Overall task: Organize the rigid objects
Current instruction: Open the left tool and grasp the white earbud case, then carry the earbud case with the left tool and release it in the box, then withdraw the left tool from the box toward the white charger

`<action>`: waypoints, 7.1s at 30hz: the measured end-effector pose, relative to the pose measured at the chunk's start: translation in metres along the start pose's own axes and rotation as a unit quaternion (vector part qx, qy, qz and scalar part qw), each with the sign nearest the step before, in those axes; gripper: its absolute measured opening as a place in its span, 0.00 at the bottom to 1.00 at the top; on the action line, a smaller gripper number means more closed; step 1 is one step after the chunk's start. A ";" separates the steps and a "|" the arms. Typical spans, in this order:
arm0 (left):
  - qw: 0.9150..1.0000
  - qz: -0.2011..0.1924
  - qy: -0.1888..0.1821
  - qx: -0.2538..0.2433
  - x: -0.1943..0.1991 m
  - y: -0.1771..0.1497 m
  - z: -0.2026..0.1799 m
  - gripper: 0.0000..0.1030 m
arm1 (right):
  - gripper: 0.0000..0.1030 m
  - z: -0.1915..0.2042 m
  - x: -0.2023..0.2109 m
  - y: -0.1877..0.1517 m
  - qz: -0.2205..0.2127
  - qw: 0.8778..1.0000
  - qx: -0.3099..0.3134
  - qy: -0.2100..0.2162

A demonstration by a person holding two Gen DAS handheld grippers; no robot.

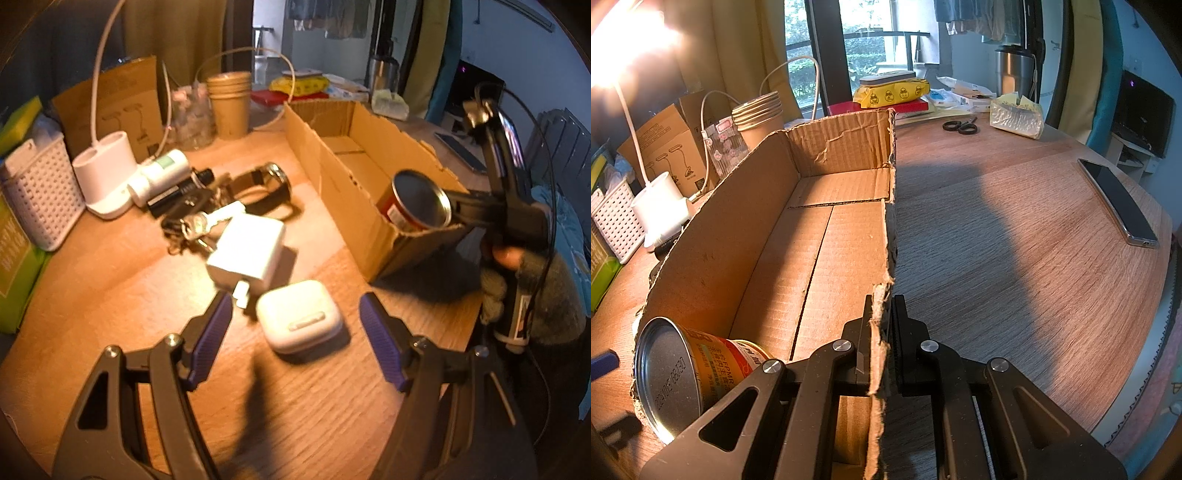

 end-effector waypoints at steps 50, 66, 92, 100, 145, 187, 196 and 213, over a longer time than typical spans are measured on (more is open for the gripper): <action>1.000 0.017 -0.008 -0.008 -0.012 0.002 -0.006 0.57 | 0.29 -0.002 0.008 -0.001 -0.044 0.998 -0.028 0.047; 1.000 -0.025 -0.005 -0.005 0.013 0.020 -0.004 0.57 | 0.10 -0.006 0.028 -0.012 -0.061 0.996 -0.033 0.054; 0.997 -0.062 -0.028 -0.022 -0.005 0.088 -0.037 0.57 | 0.10 0.000 0.020 -0.011 -0.075 0.996 -0.024 0.044; 0.996 -0.055 -0.045 -0.045 -0.026 0.108 -0.057 0.57 | 0.10 -0.001 0.020 -0.011 -0.075 0.996 -0.025 0.047; 0.995 -0.057 -0.052 -0.056 -0.017 0.107 -0.061 0.70 | 0.10 0.001 0.016 -0.012 -0.069 0.996 -0.023 0.048; 0.998 -0.015 0.053 0.004 -0.026 0.048 0.050 0.70 | 0.10 0.000 0.016 -0.013 -0.068 0.996 -0.021 0.046; 0.999 -0.004 0.034 -0.016 -0.034 0.043 0.037 0.70 | 0.10 0.001 0.015 -0.012 -0.068 0.996 -0.021 0.046; 0.996 0.017 0.036 -0.084 -0.060 0.042 0.006 0.70 | 0.10 0.001 0.015 -0.012 -0.068 0.996 -0.021 0.046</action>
Point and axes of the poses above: each gripper's, at about its wrist camera, not at the fingertips, and x roughly against the way its jaws point, z to its left, y to its top, the point moved 2 cm from there along -x, roughly the way its jaws point, and after that the axes turned 10 degrees about y, right-handed, at the moved point
